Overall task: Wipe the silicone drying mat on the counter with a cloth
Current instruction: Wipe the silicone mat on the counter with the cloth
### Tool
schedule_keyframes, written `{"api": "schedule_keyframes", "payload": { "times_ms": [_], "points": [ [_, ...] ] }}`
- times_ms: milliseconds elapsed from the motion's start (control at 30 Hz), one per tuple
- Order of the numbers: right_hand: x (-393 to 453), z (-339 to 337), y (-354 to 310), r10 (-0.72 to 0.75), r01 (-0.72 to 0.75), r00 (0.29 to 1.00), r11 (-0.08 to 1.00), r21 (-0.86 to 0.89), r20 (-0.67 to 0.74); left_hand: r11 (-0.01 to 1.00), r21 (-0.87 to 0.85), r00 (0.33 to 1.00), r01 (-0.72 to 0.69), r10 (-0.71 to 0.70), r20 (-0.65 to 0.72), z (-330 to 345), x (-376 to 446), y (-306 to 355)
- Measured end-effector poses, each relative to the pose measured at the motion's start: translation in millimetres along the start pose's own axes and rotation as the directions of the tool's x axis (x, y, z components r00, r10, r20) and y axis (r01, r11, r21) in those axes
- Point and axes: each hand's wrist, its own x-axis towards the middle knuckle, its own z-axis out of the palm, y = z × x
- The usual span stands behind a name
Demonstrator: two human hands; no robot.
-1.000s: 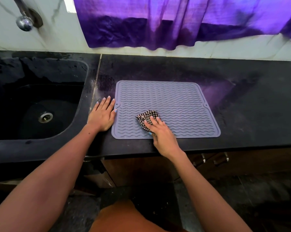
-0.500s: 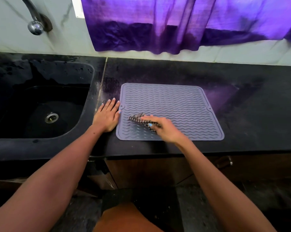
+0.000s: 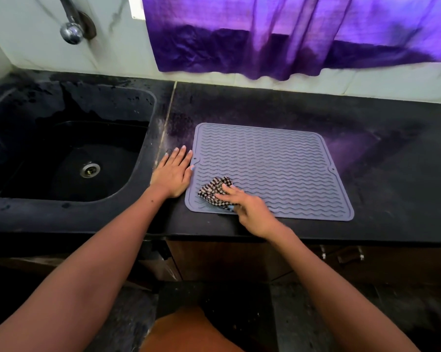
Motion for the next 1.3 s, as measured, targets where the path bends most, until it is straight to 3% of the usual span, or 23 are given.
{"api": "schedule_keyframes", "payload": {
  "times_ms": [67, 133, 167, 200, 267, 333, 400, 500, 667, 800, 900, 1000, 1067, 1100, 1200, 1300],
  "points": [
    [8, -21, -1, 0.133, -0.164, 0.985, 0.917, 0.364, 0.108, 1.000, -0.009, 0.999, -0.006, 0.007, 0.051, -4, 2, -1],
    [16, -41, -8, 0.258, -0.310, 0.948, 0.614, 0.726, 0.187, 1.000, -0.026, 0.995, -0.018, 0.021, 0.102, -8, 4, -3],
    [20, -44, -12, 0.325, -0.315, 0.930, 0.471, 0.824, 0.170, 0.999, -0.027, 0.993, -0.027, 0.030, 0.111, -9, 4, -5],
    [23, -44, -17, 0.380, -0.294, 0.916, 0.408, 0.864, 0.132, 0.999, -0.023, 0.994, -0.037, 0.039, 0.106, -9, 3, -6],
    [25, -33, -34, 0.416, -0.275, 0.909, 0.584, 0.764, 0.010, 0.998, -0.010, 0.996, -0.059, 0.060, 0.061, -6, -1, -9],
    [23, -7, -48, 0.318, -0.207, 0.933, 0.858, 0.469, -0.170, 0.997, 0.005, 0.997, -0.074, 0.074, 0.010, -1, -5, -10],
    [19, 26, -54, 0.185, -0.156, 0.954, 0.978, 0.138, -0.236, 0.997, 0.001, 0.997, -0.077, 0.077, -0.018, 1, -6, -11],
    [11, 62, -55, 0.067, -0.115, 0.978, 0.963, -0.244, -0.198, 0.997, -0.006, 0.996, -0.080, 0.080, -0.026, 1, -5, -13],
    [12, 64, -53, 0.033, -0.138, 0.976, 0.855, -0.499, -0.214, 0.996, -0.006, 0.996, -0.087, 0.086, -0.039, 4, -6, -12],
    [15, 63, -61, 0.085, -0.156, 0.984, 0.834, -0.530, -0.156, 0.996, -0.005, 0.995, -0.084, 0.083, -0.055, 4, -7, -11],
    [19, 50, -71, 0.102, -0.145, 0.988, 0.880, -0.452, -0.118, 0.997, -0.014, 0.995, -0.080, 0.079, -0.060, 3, -7, -10],
    [30, 18, -73, 0.286, -0.289, 0.954, 0.957, -0.019, -0.089, 0.996, -0.034, 0.995, -0.083, 0.081, -0.058, 2, -8, -10],
    [43, 0, -71, 0.410, -0.311, 0.887, 0.870, 0.384, -0.211, 0.996, -0.041, 0.995, -0.084, 0.082, -0.056, 2, -8, -10],
    [49, -4, -72, 0.458, -0.291, 0.839, 0.833, 0.470, -0.293, 0.995, -0.045, 0.995, -0.085, 0.082, -0.058, 2, -8, -10],
    [61, 3, -77, 0.389, -0.296, 0.743, 0.921, 0.254, -0.544, 0.995, -0.049, 0.995, -0.084, 0.081, -0.063, 3, -7, -10],
    [65, 32, -75, 0.280, -0.344, 0.853, 0.936, -0.072, -0.440, 0.995, -0.047, 0.994, -0.084, 0.080, -0.075, 4, -7, -11]
  ]
}}
